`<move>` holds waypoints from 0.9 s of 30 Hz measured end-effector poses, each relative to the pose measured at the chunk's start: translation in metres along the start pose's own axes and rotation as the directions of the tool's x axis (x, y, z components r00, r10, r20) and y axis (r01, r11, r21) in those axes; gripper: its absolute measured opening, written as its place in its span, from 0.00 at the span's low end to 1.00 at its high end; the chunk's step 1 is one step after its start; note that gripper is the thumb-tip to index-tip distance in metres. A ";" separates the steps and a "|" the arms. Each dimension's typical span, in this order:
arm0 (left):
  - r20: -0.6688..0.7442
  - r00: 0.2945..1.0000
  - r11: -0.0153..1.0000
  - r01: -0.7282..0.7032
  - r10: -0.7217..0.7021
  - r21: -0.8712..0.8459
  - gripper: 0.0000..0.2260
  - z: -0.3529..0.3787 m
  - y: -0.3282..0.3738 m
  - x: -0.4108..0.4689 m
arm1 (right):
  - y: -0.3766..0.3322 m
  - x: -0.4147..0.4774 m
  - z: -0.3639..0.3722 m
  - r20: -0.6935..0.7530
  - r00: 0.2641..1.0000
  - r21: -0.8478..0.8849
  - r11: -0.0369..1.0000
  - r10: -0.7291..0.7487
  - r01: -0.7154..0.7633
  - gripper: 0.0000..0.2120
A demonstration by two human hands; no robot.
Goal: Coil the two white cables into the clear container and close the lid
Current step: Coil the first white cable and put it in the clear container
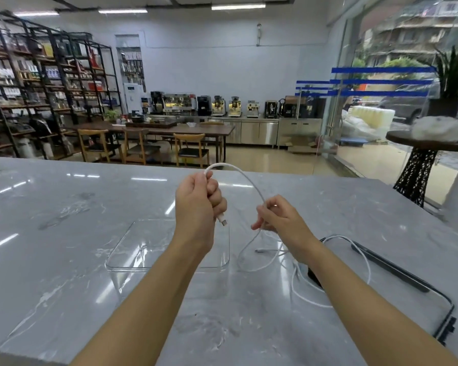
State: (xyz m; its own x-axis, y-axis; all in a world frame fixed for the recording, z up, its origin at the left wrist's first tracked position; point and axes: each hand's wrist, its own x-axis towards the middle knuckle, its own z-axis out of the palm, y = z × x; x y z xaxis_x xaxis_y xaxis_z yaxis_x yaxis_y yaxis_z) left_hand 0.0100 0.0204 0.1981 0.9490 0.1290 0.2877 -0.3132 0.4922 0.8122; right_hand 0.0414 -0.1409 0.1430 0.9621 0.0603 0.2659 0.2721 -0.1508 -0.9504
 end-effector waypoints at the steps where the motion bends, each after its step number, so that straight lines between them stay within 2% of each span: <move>1: -0.016 1.000 0.998 0.000 -0.001 -0.068 0.14 -0.003 0.006 0.005 | 0.001 0.002 0.001 0.021 1.000 0.054 0.998 0.017 -0.018 0.05; 3: -0.039 0.999 0.979 -0.024 0.016 -0.203 0.14 -0.012 0.020 0.018 | 0.006 0.005 0.005 0.080 0.996 0.105 0.994 0.032 -0.040 0.07; 5: -0.052 0.998 0.949 -0.042 0.027 -0.312 0.15 -0.023 0.034 0.035 | 0.012 0.010 0.012 0.067 0.997 0.167 0.985 0.039 -0.050 0.07; 7: -0.058 0.998 0.926 -0.025 0.004 -0.376 0.15 -0.035 0.041 0.053 | 0.015 0.018 0.018 -0.052 0.998 0.235 0.972 0.038 -0.025 0.05; 9: -0.037 0.998 0.923 0.037 -0.056 -0.383 0.14 -0.046 0.040 0.067 | 0.013 0.027 0.022 -0.252 0.968 0.222 0.974 0.015 0.042 0.06; 11: 0.027 0.991 0.925 0.128 -0.127 -0.358 0.13 -0.058 0.036 0.077 | 0.006 0.038 0.025 -0.437 0.896 0.082 0.988 -0.080 0.128 0.07; 13: 0.134 0.975 0.923 0.210 -0.175 -0.324 0.13 -0.070 0.031 0.086 | -0.002 0.049 0.028 -0.515 0.814 -0.205 0.961 -0.267 0.185 0.06; 15: 0.248 0.949 0.920 0.265 -0.195 -0.290 0.15 -0.079 0.027 0.094 | -0.007 0.059 0.029 -0.469 0.759 -0.533 0.830 -0.452 0.165 0.05; 17: 0.322 0.927 0.924 0.283 -0.194 -0.258 0.16 -0.088 0.025 0.101 | -0.005 0.069 0.030 -0.353 0.749 -0.777 0.622 -0.561 0.099 0.04; 19: 0.355 0.917 0.934 0.273 -0.181 -0.231 0.15 -0.094 0.024 0.107 | 0.000 0.075 0.032 -0.219 0.777 -0.897 0.435 -0.590 0.077 0.02; 21: 0.359 0.919 0.929 0.268 -0.166 -0.256 0.15 -0.100 0.025 0.116 | 0.009 0.076 0.033 -0.070 0.817 -0.946 0.297 -0.573 0.127 0.10; 22: 0.355 0.920 0.916 0.277 -0.167 -0.289 0.15 -0.103 0.026 0.122 | 0.015 0.075 0.034 -0.033 0.837 -0.943 0.295 -0.546 0.155 0.12; 23: 0.348 0.921 0.901 0.290 -0.172 -0.322 0.15 -0.105 0.027 0.128 | 0.018 0.074 0.034 -0.037 0.872 -0.921 0.354 -0.489 0.159 0.12; 25: 0.322 0.928 0.874 0.306 -0.187 -0.376 0.14 -0.111 0.029 0.139 | 0.026 0.072 0.030 -0.097 0.931 -0.817 0.562 -0.353 0.128 0.13; 26: 0.306 0.932 0.864 0.310 -0.195 -0.396 0.14 -0.114 0.029 0.143 | 0.030 0.070 0.027 -0.111 0.935 -0.768 0.627 -0.336 0.134 0.13; 27: 0.293 0.934 0.861 0.313 -0.203 -0.401 0.13 -0.117 0.029 0.146 | 0.032 0.070 0.025 -0.108 0.916 -0.772 0.613 -0.387 0.168 0.13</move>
State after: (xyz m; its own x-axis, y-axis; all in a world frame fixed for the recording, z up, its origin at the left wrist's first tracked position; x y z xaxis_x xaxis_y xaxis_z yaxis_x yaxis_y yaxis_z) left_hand 0.1438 0.1539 0.2042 0.9393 -0.2318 0.2530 0.0422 0.8096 0.5854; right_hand 0.1166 -0.1165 0.1266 0.7773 0.0071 0.6291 0.3419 -0.8441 -0.4130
